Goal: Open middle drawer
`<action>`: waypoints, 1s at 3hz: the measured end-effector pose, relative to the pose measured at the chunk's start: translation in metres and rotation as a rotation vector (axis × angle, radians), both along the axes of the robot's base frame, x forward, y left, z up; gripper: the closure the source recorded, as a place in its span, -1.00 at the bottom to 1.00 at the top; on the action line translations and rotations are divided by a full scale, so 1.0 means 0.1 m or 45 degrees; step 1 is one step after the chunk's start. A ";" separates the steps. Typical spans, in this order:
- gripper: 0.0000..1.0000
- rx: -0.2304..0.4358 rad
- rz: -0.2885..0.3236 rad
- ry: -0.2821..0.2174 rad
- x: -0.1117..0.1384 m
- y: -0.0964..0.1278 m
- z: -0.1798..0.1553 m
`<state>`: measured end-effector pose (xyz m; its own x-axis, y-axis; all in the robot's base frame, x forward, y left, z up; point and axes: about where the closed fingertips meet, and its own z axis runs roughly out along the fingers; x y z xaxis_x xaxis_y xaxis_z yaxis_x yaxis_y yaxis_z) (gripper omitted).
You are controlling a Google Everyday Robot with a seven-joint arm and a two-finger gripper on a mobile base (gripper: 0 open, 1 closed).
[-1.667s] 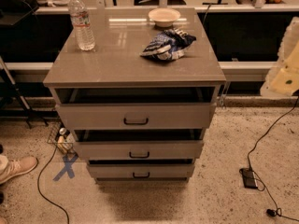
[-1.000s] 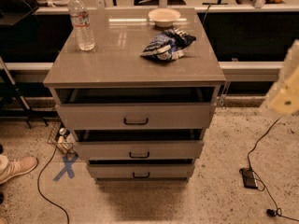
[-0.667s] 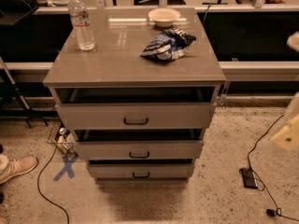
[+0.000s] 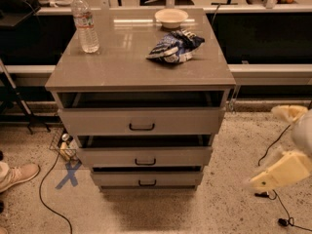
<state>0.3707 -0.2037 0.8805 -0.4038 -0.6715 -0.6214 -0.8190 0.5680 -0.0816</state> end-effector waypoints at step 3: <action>-1.00 -0.023 0.052 0.064 0.19 0.12 -0.67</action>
Offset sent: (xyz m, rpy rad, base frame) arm 0.0010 0.0037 -0.0141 0.0344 0.0165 -0.0054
